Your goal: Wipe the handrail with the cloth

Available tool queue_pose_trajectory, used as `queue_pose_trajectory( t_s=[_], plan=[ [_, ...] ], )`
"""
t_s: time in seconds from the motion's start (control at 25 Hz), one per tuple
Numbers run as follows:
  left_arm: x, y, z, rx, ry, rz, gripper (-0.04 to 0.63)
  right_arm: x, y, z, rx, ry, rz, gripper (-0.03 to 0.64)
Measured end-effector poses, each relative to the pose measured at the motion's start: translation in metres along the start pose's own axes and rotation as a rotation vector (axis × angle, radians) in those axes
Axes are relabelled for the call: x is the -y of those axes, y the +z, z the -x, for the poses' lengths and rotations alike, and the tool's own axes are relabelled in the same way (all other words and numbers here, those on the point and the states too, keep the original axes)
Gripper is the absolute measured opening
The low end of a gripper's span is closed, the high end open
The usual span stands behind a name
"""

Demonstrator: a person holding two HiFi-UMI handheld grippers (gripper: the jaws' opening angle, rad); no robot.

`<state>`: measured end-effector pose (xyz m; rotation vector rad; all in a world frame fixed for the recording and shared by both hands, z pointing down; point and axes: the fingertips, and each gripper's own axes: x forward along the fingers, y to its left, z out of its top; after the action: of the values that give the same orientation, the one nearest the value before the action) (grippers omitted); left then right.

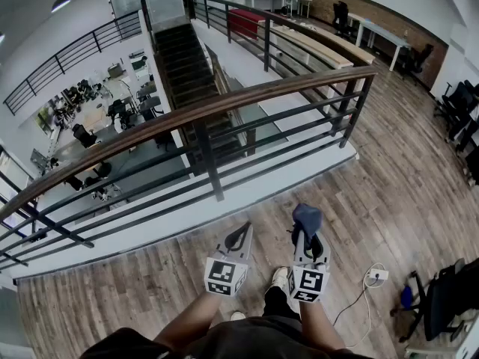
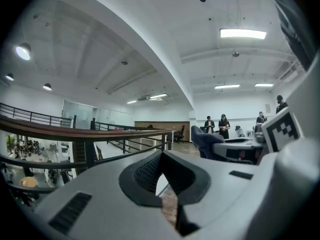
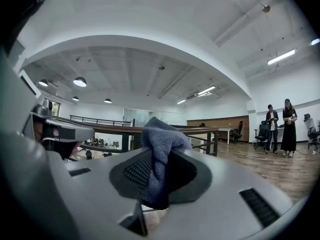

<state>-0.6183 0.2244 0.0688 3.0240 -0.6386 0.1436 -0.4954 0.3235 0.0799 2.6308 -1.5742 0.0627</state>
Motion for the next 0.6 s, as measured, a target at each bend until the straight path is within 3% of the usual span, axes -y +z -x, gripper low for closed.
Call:
queue_pose_trajectory(
  t_s=[0.28,0.6],
  plan=[
    [-0.003,0.019,-0.13,-0.024,0.028,-0.015,0.002,0.074,0.009,-0.102,-0.015,0.04,-0.013,0.08],
    [-0.001,0.044,-0.233,-0.034,0.083,-0.014,0.002,0.14,0.029,-0.188,-0.005,0.111,-0.024,0.08]
  ],
)
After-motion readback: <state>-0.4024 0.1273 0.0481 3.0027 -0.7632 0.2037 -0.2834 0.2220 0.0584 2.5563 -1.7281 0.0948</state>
